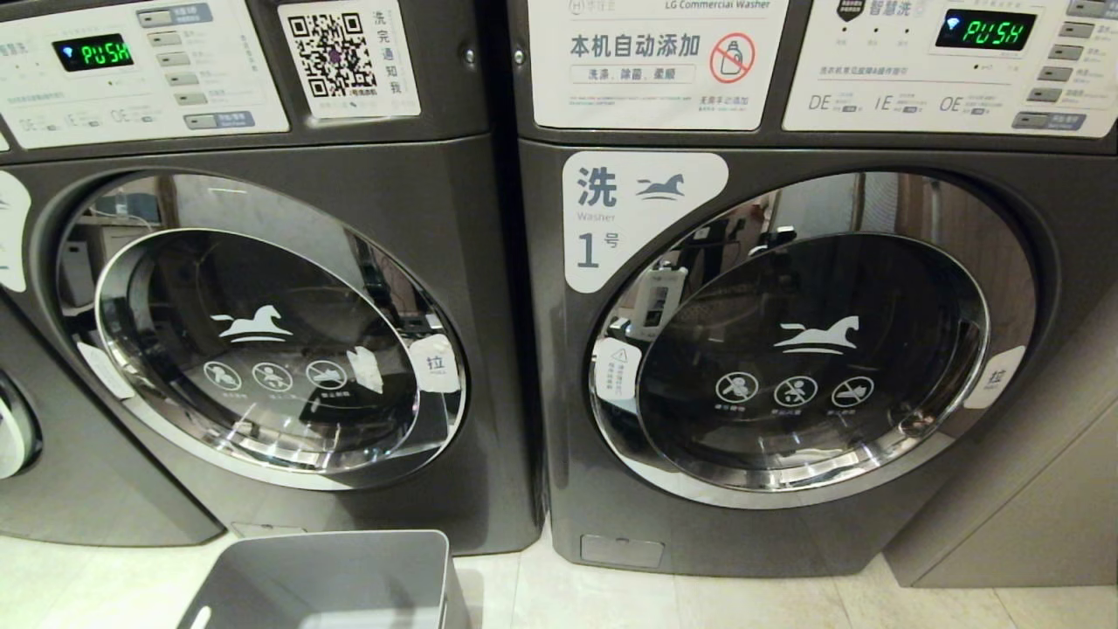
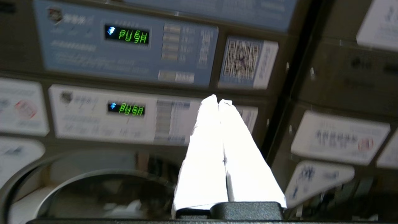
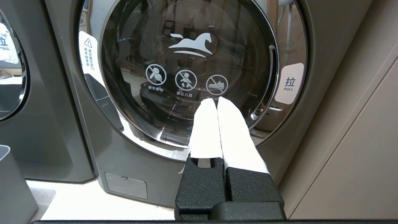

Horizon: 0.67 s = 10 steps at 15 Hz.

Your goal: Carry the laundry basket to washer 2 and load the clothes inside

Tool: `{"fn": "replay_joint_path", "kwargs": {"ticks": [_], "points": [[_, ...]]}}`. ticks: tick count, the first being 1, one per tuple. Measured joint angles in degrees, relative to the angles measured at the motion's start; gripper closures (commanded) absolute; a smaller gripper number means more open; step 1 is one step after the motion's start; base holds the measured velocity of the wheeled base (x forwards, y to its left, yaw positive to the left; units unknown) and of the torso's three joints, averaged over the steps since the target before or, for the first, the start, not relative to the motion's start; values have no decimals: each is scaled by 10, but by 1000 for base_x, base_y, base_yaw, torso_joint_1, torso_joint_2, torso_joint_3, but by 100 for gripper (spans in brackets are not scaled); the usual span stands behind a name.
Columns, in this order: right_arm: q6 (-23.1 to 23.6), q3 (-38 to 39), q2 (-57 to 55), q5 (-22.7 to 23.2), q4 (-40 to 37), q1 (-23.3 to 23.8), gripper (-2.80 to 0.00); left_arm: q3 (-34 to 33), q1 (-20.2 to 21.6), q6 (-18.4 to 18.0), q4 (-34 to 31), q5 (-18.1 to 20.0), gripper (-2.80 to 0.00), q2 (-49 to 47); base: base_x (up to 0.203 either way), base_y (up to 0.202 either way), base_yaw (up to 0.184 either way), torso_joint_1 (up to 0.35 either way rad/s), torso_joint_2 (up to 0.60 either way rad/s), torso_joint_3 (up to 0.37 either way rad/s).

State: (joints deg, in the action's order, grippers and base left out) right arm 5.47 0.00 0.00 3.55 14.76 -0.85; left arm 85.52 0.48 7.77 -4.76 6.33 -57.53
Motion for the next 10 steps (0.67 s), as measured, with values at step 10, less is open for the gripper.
{"fn": "replay_joint_path", "kwargs": {"ticks": [10], "points": [[0, 0, 0, 0, 0, 0, 0, 103, -2, 31, 88, 38, 0, -272, 0, 0, 0, 0, 0, 0]]}}
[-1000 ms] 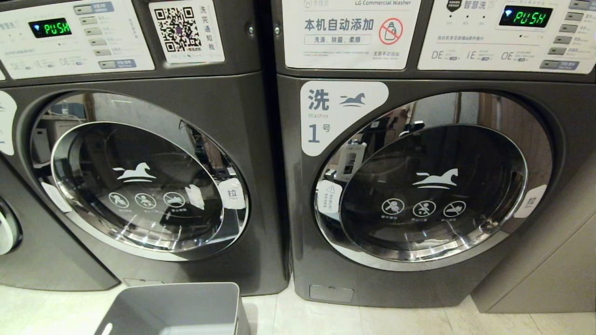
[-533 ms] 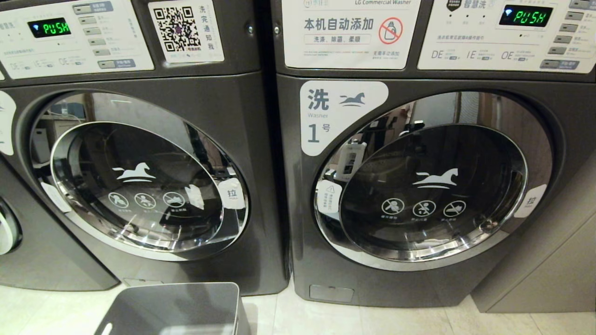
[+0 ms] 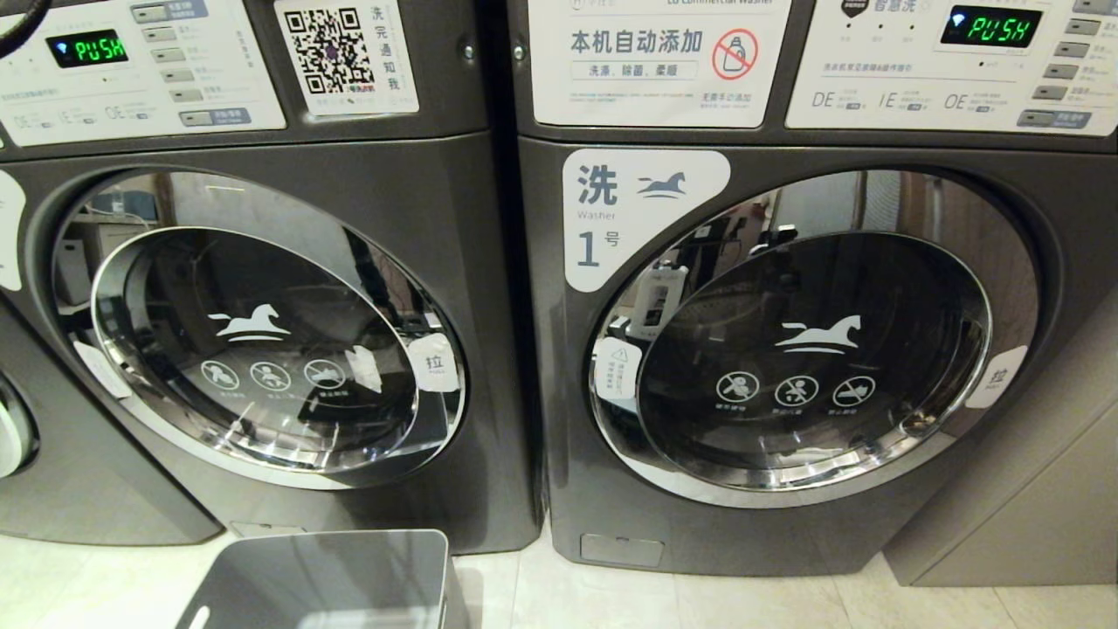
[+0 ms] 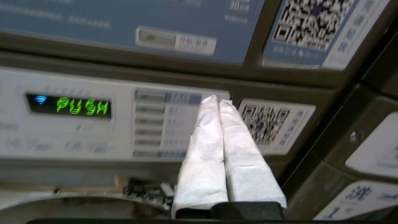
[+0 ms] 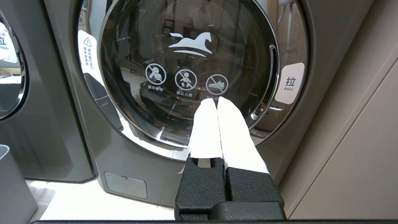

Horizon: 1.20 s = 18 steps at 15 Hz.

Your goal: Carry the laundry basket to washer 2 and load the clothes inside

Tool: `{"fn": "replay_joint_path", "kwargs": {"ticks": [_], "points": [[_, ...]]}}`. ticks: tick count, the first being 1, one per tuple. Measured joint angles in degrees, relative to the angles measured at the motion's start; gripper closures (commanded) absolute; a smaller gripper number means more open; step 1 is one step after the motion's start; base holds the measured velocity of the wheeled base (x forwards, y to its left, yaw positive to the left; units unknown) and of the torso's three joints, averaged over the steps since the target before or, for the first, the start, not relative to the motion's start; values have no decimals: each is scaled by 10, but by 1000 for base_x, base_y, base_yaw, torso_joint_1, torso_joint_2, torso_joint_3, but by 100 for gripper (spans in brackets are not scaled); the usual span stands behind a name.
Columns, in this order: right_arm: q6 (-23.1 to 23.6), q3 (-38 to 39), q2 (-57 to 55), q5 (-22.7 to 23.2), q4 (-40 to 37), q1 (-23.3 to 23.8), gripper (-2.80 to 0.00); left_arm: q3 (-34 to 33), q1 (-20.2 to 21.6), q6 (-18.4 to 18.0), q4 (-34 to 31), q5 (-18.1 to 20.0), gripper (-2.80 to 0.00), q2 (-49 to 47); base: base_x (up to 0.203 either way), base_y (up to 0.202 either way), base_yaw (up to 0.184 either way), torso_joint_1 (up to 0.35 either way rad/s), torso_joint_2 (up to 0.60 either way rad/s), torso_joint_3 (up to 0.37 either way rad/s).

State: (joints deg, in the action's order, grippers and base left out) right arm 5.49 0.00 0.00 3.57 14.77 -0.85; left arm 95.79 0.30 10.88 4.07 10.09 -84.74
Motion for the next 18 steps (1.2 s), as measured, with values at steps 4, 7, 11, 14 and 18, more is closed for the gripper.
{"fn": "replay_joint_path", "kwargs": {"ticks": [4, 7, 11, 14, 18], "points": [[0, 0, 0, 0, 0, 0, 0, -102, 19, -33, 2, -32, 0, 74, 0, 0, 0, 0, 0, 0], [0, 0, 0, 0, 0, 0, 0, -93, 33, -36, 12, -36, 0, 49, 0, 0, 0, 0, 0, 0], [0, 0, 0, 0, 0, 0, 0, -94, 50, -35, 26, -36, 0, 18, 0, 0, 0, 0, 0, 0], [0, 0, 0, 0, 0, 0, 0, -91, 53, -34, 39, -33, 0, 2, 0, 0, 0, 0, 0, 0], [0, 0, 0, 0, 0, 0, 0, -90, 53, -32, 57, -25, 0, -10, 0, 0, 0, 0, 0, 0]]}}
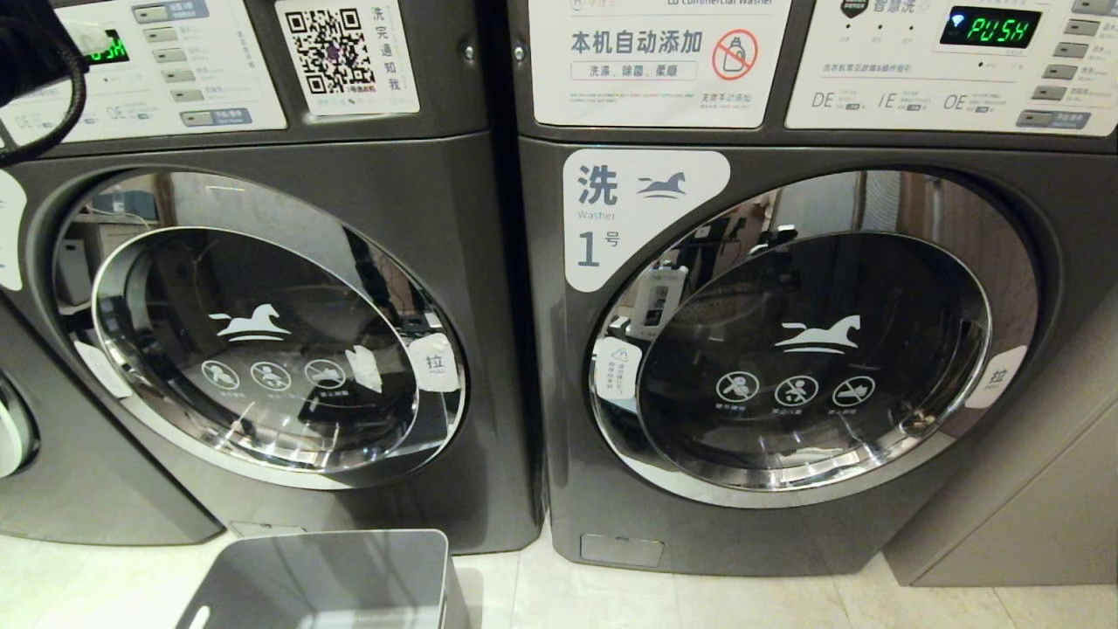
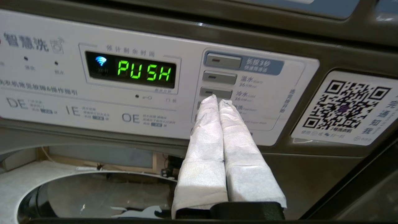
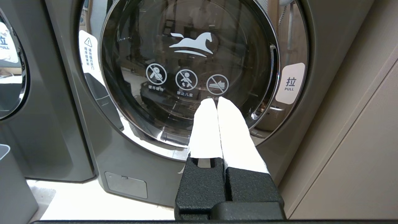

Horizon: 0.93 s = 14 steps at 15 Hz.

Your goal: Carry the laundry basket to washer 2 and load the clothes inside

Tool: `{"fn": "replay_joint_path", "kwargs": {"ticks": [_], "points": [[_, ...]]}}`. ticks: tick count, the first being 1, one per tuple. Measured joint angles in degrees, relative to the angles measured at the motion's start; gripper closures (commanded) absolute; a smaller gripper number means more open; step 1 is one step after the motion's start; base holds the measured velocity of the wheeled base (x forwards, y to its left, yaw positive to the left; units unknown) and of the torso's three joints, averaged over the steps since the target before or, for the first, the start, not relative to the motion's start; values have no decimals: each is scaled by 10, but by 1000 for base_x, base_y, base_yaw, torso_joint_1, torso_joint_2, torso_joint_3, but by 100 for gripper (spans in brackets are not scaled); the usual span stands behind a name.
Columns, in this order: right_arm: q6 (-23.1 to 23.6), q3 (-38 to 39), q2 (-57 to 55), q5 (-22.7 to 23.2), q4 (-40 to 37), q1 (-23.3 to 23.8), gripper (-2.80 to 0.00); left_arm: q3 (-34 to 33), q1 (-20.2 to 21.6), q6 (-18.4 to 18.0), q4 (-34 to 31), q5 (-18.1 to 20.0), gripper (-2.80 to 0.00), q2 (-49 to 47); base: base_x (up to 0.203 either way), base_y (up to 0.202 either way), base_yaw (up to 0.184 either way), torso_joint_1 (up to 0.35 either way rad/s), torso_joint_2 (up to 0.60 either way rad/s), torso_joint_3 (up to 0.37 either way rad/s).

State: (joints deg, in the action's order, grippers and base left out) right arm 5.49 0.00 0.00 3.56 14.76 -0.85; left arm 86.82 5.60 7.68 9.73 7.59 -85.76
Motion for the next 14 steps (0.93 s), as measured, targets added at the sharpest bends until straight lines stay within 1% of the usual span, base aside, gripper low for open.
{"fn": "replay_joint_path", "kwargs": {"ticks": [3, 14], "points": [[0, 0, 0, 0, 0, 0, 0, 1, -1, -1, 7, 13, 0, -7, 0, 0, 0, 0, 0, 0], [0, 0, 0, 0, 0, 0, 0, 27, -8, -1, 7, 14, 0, -39, 0, 0, 0, 0, 0, 0]]}}
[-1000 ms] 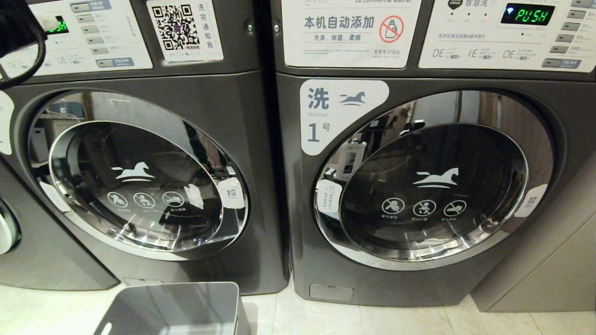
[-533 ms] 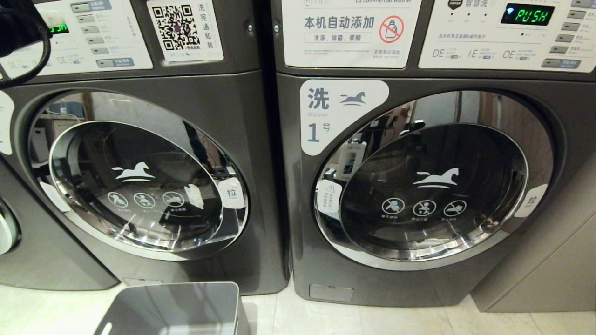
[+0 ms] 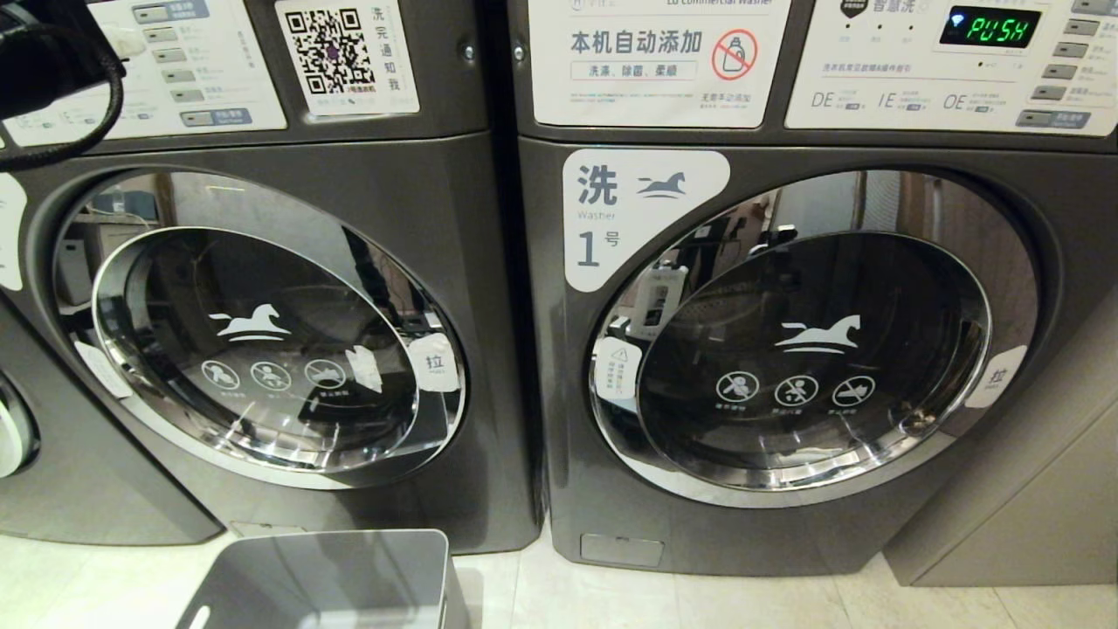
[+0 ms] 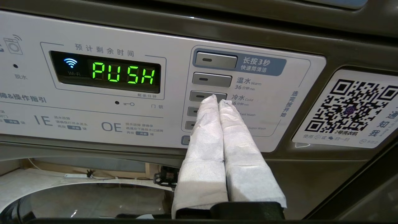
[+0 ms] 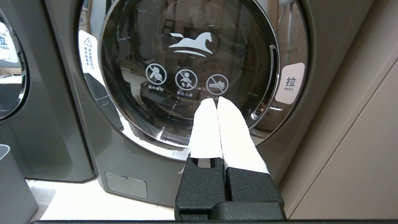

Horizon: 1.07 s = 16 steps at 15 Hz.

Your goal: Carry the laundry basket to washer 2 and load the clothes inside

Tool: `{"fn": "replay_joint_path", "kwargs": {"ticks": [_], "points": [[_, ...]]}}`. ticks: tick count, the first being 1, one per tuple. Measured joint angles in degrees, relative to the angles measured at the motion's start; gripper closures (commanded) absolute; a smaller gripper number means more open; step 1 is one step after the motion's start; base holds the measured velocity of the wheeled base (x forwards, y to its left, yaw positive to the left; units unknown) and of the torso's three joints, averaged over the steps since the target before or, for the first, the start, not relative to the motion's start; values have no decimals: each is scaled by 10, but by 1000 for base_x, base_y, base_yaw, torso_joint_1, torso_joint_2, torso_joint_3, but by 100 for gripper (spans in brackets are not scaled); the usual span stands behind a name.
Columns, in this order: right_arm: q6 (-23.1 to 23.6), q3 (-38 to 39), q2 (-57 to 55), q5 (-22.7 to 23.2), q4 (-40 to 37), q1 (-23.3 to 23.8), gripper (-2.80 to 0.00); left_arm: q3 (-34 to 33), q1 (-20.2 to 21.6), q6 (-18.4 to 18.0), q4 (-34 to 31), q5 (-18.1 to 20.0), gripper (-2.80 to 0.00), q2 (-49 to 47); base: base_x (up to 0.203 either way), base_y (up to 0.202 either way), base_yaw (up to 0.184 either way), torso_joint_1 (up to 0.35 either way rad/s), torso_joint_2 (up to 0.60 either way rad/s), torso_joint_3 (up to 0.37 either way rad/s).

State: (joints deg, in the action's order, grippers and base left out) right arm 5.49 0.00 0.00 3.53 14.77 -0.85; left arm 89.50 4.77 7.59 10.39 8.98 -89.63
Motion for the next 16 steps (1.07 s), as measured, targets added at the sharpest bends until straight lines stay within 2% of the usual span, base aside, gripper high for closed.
{"fn": "replay_joint_path", "kwargs": {"ticks": [7, 16], "points": [[0, 0, 0, 0, 0, 0, 0, 7, 0, -1, 0, -1, 0, -22, 0, 0, 0, 0, 0, 0], [0, 0, 0, 0, 0, 0, 0, 53, -1, -1, -1, -1, 0, -56, 0, 0, 0, 0, 0, 0]]}}
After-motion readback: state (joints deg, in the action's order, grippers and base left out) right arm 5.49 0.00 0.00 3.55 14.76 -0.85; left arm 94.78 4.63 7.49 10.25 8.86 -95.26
